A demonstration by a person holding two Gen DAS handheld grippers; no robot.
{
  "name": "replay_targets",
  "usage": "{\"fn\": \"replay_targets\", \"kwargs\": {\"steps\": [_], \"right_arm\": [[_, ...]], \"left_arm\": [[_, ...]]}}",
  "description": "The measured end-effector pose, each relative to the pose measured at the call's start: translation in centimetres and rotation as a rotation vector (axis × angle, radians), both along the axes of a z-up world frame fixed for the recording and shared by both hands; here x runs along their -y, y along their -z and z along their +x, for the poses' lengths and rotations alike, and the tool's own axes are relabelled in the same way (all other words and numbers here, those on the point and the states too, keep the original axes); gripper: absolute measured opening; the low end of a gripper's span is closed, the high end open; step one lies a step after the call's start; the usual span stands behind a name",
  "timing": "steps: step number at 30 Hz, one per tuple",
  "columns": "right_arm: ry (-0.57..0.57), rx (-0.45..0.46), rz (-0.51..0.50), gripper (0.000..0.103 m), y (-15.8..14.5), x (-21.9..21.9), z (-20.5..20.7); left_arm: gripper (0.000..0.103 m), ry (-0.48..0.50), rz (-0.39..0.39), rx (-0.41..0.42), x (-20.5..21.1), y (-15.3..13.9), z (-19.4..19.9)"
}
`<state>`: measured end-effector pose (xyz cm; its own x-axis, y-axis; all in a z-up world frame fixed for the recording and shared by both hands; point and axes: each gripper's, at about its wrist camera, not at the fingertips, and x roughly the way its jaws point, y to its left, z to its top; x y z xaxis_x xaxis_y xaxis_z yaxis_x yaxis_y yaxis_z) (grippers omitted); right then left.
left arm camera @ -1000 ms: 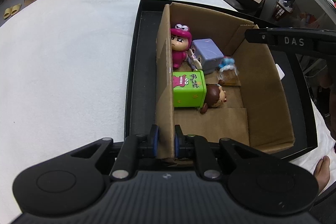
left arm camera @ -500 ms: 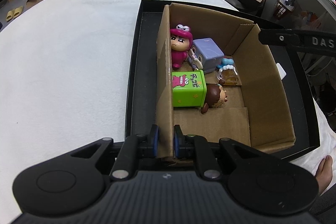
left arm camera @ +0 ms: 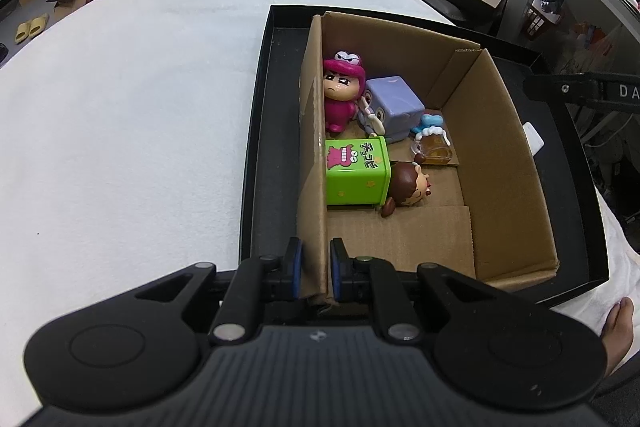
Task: Organize rigid objects
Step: 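Move the right gripper to the white charger and grasp it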
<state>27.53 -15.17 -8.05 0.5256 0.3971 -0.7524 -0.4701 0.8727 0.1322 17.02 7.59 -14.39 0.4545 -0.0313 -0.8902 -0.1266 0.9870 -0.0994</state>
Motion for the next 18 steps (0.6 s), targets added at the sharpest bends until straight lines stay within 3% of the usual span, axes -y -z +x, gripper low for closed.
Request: {"fn": "replay_targets", "kwargs": {"steps": [18], "right_arm": [[0.145, -0.056, -0.028, 0.072, 2.2, 4.6, 3.9]], "left_arm": [[0.014, -0.001, -0.022, 0.010, -0.4, 0.0, -0.1]]}}
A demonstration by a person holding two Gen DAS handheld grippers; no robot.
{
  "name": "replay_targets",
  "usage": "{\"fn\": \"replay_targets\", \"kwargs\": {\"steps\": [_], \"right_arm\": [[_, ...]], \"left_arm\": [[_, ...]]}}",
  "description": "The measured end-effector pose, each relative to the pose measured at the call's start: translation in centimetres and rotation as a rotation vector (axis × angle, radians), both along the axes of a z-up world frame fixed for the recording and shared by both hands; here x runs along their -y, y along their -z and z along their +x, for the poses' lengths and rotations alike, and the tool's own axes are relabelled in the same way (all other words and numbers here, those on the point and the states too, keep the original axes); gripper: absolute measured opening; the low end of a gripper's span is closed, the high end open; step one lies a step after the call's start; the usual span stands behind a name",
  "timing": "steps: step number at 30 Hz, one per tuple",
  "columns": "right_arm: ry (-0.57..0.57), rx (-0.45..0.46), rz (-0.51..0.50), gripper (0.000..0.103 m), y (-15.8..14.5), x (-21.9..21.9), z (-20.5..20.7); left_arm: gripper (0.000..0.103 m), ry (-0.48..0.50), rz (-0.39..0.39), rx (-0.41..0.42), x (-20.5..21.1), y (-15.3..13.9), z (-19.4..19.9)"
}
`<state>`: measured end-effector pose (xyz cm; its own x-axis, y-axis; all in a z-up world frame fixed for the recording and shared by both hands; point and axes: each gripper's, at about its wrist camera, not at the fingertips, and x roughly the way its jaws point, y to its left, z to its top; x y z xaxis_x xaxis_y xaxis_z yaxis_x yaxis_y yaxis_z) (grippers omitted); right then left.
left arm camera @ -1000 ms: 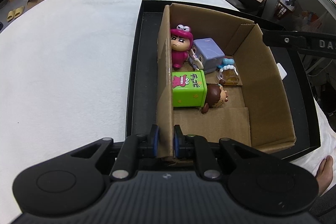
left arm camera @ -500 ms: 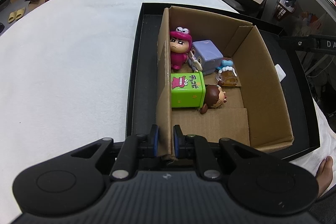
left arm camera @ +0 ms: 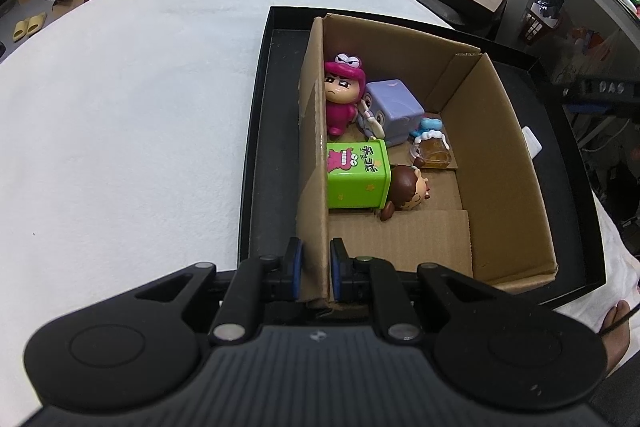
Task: Organize rigid objects
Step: 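Move the right gripper to the white charger and grasp it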
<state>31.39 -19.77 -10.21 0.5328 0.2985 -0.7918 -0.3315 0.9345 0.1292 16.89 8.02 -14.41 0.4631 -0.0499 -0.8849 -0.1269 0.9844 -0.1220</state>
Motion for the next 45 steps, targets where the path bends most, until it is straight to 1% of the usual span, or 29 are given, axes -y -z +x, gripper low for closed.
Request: {"fn": "replay_targets", "kwargs": {"steps": [5, 6, 7, 9, 13, 18, 24, 28, 32, 33, 35, 36, 37, 40, 45], "right_arm": [[-0.001, -0.047, -0.034, 0.072, 1.6, -0.1, 0.5], [0.000, -0.056, -0.036, 0.074, 1.9, -0.1, 0.6], [0.000, -0.068, -0.038, 0.078, 2.2, -0.1, 0.8], [0.000, -0.096, -0.048, 0.081, 3.0, -0.1, 1.2], [0.002, -0.147, -0.084, 0.084, 4.8, 0.1, 1.7], [-0.003, -0.182, -0.119, 0.087, 6.4, 0.1, 2.1], [-0.013, -0.165, -0.125, 0.088, 7.1, 0.0, 2.3], [-0.053, -0.153, -0.137, 0.090, 7.3, -0.4, 2.1], [-0.079, -0.140, -0.157, 0.092, 7.9, -0.9, 2.1], [-0.082, -0.139, -0.167, 0.090, 8.1, -1.0, 2.1], [-0.083, -0.119, -0.191, 0.078, 8.4, -1.1, 1.9], [-0.092, -0.098, -0.195, 0.064, 8.2, -1.2, 1.7], [-0.099, -0.092, -0.198, 0.063, 7.8, -1.3, 1.7], [-0.076, -0.110, -0.190, 0.063, 7.1, -1.1, 1.8], [-0.063, -0.094, -0.176, 0.063, 5.7, -1.0, 1.5]], "left_arm": [[0.014, -0.003, -0.013, -0.002, -0.3, 0.1, 0.1], [0.014, -0.003, -0.013, -0.002, -0.3, 0.1, 0.1], [0.014, -0.003, -0.014, -0.001, -0.3, 0.1, 0.1], [0.014, -0.002, -0.016, -0.001, -0.3, 0.1, 0.1], [0.014, -0.004, -0.022, -0.002, -0.4, 0.1, 0.1], [0.014, -0.004, -0.023, -0.002, -0.4, 0.1, 0.1], [0.014, -0.002, -0.024, -0.004, -0.4, 0.2, 0.2], [0.014, -0.007, -0.031, -0.006, -0.5, 0.2, 0.3], [0.014, -0.003, -0.023, -0.006, -0.3, 0.2, 0.3], [0.014, -0.003, -0.020, -0.006, -0.3, 0.2, 0.3], [0.014, -0.002, -0.018, -0.009, -0.3, 0.2, 0.3], [0.014, -0.003, -0.018, -0.010, -0.2, 0.2, 0.3], [0.014, -0.003, -0.017, -0.010, -0.2, 0.2, 0.3], [0.014, -0.002, -0.014, -0.012, -0.2, 0.2, 0.3], [0.014, 0.000, -0.005, -0.012, 0.0, 0.3, 0.3]]}}
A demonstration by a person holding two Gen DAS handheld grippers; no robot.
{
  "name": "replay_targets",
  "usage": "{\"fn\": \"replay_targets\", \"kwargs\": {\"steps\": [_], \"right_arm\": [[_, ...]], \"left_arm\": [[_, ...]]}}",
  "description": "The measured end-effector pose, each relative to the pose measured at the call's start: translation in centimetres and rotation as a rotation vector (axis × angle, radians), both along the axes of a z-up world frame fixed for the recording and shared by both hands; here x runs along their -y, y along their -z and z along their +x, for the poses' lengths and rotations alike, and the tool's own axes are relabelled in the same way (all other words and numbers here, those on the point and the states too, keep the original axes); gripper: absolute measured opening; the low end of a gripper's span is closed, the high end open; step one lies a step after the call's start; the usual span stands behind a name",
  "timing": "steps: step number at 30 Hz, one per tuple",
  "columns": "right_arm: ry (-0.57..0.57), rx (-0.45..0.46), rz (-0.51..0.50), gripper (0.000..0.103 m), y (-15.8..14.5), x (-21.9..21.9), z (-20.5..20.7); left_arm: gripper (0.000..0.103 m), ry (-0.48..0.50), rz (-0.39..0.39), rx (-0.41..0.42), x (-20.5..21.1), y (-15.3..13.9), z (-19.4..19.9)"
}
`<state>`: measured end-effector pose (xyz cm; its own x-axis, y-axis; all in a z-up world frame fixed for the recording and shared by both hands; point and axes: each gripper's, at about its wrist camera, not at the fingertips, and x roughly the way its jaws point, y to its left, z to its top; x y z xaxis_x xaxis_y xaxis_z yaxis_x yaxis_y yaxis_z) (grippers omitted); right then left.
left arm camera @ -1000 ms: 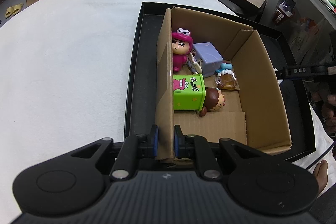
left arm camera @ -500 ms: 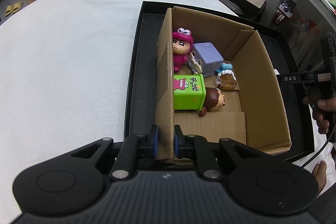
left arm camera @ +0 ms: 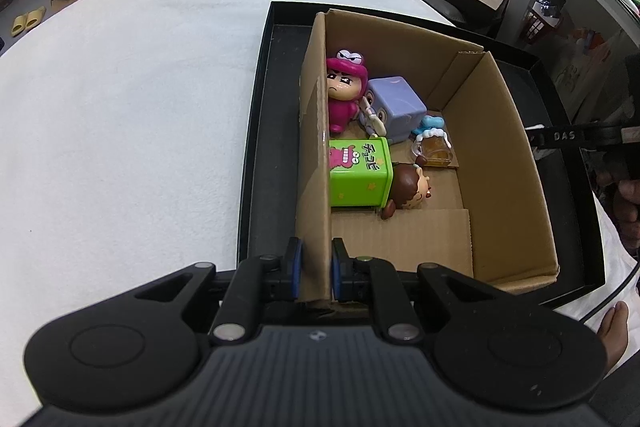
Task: Organize rigid objects
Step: 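Move the right gripper to the white charger and grasp it, then carry the white charger with the right gripper into the box and release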
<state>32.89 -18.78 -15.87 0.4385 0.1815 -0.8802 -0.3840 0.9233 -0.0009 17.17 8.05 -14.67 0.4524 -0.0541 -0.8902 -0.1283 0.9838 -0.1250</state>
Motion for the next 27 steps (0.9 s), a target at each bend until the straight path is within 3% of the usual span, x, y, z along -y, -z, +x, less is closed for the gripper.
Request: {"fn": "replay_targets", "kwargs": {"steps": [27], "right_arm": [[-0.099, 0.152, 0.064, 0.063, -7.8, -2.4, -4.4]], "left_arm": [[0.012, -0.008, 0.019, 0.023, 0.2, -0.3, -0.3]]}}
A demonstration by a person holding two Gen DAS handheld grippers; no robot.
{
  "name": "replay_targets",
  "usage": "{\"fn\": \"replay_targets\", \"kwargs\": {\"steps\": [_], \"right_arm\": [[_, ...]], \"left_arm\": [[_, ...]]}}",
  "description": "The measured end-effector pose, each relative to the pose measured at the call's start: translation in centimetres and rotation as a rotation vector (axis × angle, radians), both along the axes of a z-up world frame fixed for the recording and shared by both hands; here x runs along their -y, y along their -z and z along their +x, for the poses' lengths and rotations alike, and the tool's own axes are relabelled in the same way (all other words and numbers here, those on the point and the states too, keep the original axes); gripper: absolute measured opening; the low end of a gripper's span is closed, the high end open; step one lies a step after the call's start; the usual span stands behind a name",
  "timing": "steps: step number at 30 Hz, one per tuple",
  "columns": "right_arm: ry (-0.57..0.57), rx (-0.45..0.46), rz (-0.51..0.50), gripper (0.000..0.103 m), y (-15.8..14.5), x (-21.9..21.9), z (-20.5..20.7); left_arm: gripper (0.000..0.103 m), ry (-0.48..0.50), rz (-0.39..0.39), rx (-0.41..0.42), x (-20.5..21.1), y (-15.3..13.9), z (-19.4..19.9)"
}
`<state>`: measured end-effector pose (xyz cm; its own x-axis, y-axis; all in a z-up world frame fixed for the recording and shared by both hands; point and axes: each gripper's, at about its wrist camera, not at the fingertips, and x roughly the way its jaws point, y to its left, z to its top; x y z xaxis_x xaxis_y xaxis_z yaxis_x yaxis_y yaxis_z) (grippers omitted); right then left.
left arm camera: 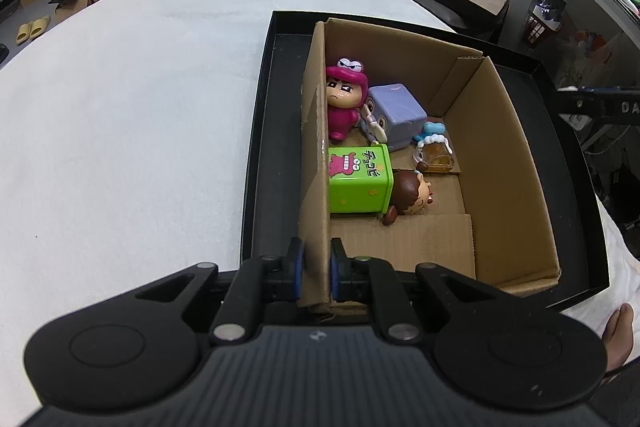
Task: Organize rigid objects
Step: 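Carry the white charger with the right gripper into the box and release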
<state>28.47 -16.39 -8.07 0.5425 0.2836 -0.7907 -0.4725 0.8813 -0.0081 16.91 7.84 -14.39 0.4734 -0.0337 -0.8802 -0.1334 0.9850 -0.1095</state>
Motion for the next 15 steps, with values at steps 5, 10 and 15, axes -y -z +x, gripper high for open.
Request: {"fn": "replay_targets", "kwargs": {"steps": [5, 10, 15], "right_arm": [[-0.021, 0.037, 0.027, 0.063, -1.5, -0.5, -0.6], [-0.046, 0.061, 0.044, 0.063, -2.6, -1.2, -1.3], [-0.058, 0.070, 0.049, 0.063, -3.1, -1.9, -1.5]], "left_arm": [[0.012, 0.003, 0.003, -0.001, 0.1, 0.0, 0.1], [0.012, 0.003, 0.005, -0.002, 0.1, 0.0, 0.1], [0.012, 0.005, 0.007, -0.004, 0.1, 0.0, 0.1]]}}
